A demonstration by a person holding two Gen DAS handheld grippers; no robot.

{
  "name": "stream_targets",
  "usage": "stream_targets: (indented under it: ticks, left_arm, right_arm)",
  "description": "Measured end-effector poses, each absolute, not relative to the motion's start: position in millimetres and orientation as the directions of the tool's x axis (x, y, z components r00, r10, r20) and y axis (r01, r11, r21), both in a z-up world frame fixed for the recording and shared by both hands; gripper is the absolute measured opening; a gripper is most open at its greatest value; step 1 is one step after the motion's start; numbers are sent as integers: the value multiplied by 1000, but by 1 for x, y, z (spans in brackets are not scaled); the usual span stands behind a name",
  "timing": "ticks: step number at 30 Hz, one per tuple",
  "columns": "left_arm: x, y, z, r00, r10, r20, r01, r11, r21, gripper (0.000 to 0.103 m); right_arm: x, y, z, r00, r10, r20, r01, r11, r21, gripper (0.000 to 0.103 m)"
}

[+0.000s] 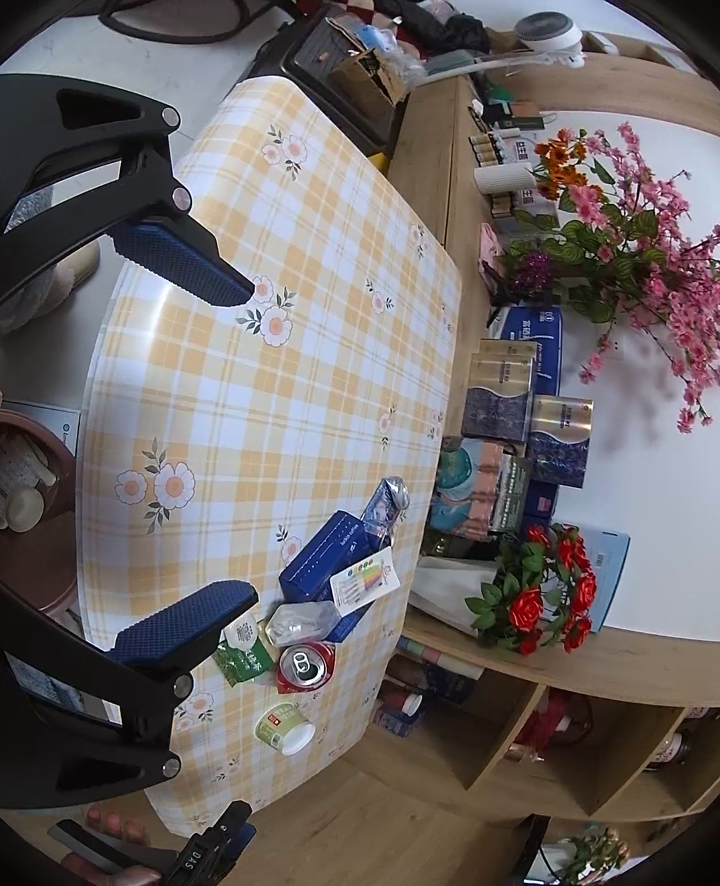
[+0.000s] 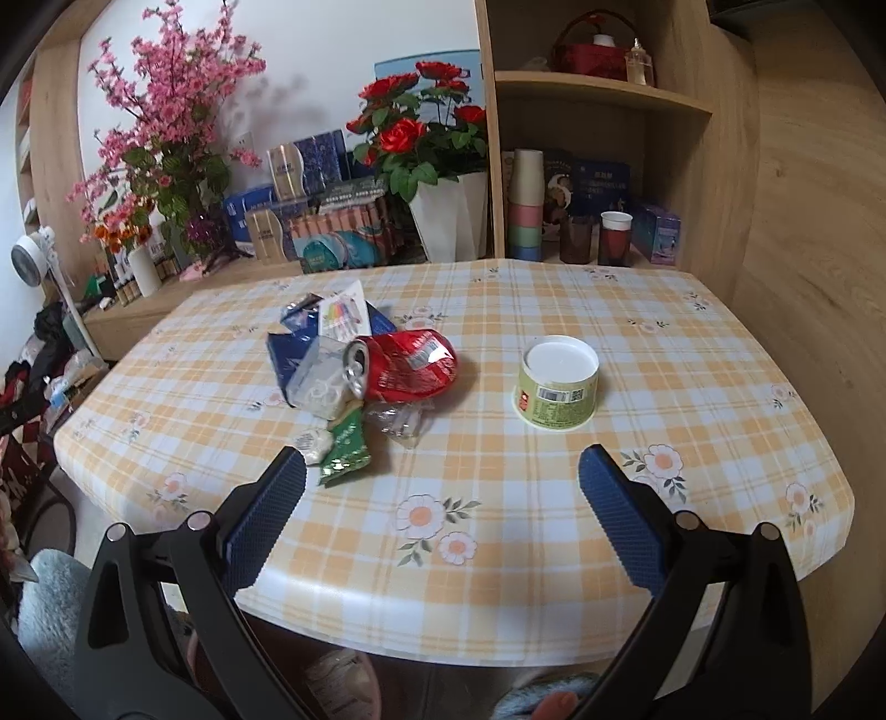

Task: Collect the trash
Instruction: 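Move the right gripper to the green yogurt cup and grasp its rim, then grasp the crushed red Coke can with the left gripper while the right holds the cup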

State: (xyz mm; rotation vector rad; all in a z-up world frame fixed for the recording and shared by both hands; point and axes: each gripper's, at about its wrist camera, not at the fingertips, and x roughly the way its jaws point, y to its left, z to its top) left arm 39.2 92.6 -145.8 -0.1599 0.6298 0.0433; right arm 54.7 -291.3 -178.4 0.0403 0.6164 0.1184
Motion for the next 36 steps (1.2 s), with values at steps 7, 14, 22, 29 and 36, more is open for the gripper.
stream_targets:
  ticks: [7, 14, 22, 29, 36]
  left_arm:
    - [71, 77, -154, 793, -38, -608, -43, 992, -118, 97]
    - [117, 36, -161, 783, -94, -615, 48, 995, -91, 91]
    - [174, -35, -170, 741, -208, -638, 178, 978, -112, 86]
    - [212, -103, -184, 693, -276, -667, 231, 960, -157, 81]
    - [234, -141, -199, 681, -236, -694, 181, 972, -152, 72]
  right_arm:
    - [96, -313, -188, 811, 31, -584, -35, 999, 3, 97]
    - [157, -343, -215, 810, -7, -586, 5, 1000, -5, 97]
    - [217, -350, -243, 780, -49, -623, 17, 998, -57, 97]
    - [234, -355, -255, 762, -39, -646, 9, 999, -49, 94]
    - [234, -353, -260, 758, -23, -652, -14, 999, -52, 75]
